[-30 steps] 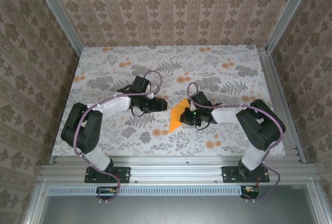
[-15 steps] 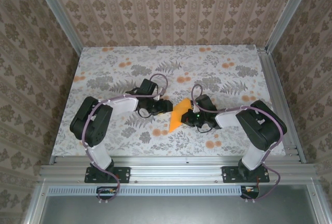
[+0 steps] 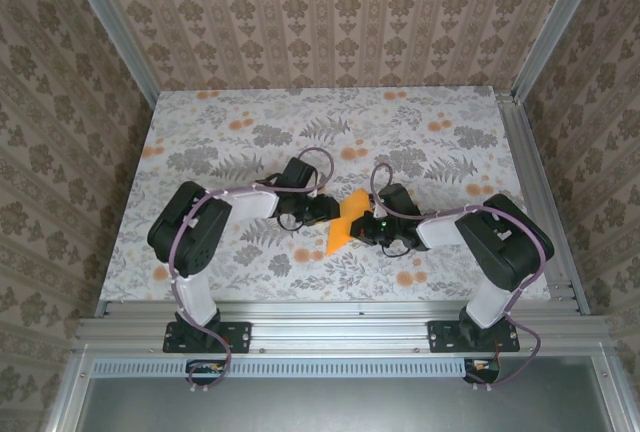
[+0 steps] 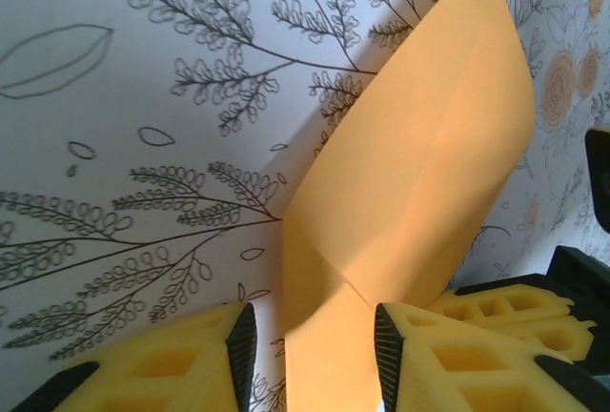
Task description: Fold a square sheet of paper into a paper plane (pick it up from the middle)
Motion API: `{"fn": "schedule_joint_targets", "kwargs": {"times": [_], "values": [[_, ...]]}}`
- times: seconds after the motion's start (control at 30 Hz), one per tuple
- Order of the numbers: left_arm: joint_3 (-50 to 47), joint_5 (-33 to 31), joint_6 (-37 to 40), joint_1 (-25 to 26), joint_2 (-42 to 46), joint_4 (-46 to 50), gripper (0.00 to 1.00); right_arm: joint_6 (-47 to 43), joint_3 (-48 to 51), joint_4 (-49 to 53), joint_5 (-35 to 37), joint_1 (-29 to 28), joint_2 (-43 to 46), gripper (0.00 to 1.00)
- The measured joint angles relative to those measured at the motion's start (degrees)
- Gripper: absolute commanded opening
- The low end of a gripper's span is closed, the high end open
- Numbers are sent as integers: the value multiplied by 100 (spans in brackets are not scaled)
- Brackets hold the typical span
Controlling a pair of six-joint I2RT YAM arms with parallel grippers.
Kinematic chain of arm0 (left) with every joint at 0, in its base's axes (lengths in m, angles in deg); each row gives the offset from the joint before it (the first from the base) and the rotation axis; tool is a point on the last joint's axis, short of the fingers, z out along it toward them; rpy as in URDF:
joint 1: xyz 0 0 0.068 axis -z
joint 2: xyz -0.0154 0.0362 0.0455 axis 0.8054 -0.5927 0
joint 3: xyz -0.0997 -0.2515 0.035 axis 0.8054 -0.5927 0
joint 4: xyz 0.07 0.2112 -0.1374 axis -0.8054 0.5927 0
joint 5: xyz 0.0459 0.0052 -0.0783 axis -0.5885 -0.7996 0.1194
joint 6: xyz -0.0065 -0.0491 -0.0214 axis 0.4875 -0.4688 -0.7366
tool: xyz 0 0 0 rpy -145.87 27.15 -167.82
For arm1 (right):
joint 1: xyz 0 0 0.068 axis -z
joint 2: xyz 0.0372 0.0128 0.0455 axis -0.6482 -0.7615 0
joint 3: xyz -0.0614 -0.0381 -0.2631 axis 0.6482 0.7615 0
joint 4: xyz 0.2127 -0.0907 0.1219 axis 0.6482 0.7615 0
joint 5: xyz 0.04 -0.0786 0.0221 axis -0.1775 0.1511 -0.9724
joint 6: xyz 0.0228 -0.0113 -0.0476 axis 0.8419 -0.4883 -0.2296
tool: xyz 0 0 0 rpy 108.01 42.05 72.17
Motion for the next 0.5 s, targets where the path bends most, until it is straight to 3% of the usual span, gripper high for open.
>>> {"fn": "schedule_joint_targets", "kwargs": {"times": [0.5], "values": [[122,-68,72,44,-13,79,7,-2,4,0,-4,4,2,0]]}}
